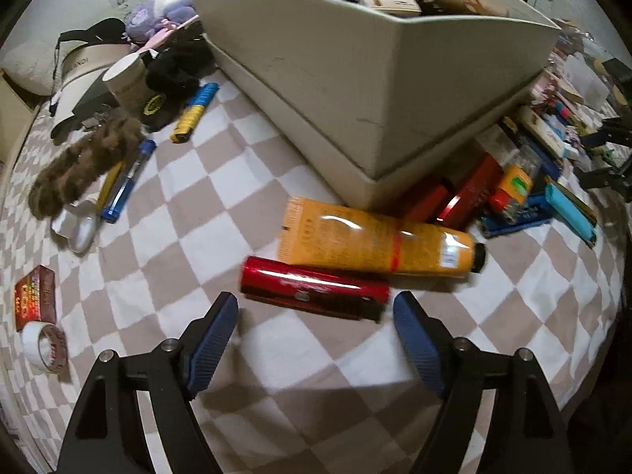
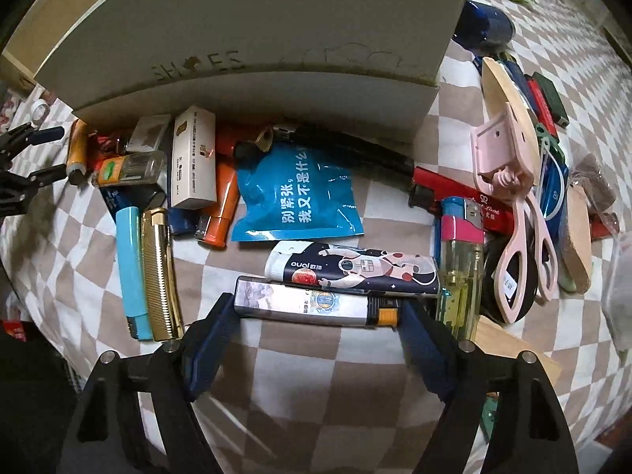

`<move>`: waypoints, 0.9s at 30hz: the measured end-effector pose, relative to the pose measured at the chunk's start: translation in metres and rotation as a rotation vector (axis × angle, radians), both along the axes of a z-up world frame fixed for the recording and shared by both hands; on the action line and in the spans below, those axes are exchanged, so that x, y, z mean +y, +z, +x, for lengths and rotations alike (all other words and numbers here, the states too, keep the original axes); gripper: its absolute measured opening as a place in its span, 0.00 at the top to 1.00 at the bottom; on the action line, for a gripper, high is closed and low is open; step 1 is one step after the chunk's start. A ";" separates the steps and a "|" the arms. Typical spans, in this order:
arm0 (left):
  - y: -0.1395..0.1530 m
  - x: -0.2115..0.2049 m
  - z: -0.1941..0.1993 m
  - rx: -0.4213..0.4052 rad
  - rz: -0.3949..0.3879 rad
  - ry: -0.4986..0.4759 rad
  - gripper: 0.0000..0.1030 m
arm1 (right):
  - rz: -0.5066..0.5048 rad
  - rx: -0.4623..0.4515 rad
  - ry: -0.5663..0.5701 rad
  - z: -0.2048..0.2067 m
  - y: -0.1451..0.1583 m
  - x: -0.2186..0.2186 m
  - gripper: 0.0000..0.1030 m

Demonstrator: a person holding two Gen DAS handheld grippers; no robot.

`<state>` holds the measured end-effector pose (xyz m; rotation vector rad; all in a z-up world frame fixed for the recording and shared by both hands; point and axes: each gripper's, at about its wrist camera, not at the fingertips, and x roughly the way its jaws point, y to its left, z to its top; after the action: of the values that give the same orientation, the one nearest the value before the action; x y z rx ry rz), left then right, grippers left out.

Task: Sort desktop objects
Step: 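Close the left tool on the red tube while the right tool grasps a white printed lighter, then lift the red tube and white lighter up over the box with both tools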

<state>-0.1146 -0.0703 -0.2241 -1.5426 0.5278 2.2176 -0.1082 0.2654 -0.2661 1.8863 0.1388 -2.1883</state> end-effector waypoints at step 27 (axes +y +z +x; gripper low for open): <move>-0.003 0.008 -0.010 -0.042 0.007 -0.053 0.19 | -0.155 -0.082 0.022 0.002 0.028 0.004 0.20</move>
<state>-0.1249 -0.0623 -0.2272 -1.5498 0.5422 2.1408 -0.1059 0.2691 -0.2385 1.8758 -0.0244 -2.0397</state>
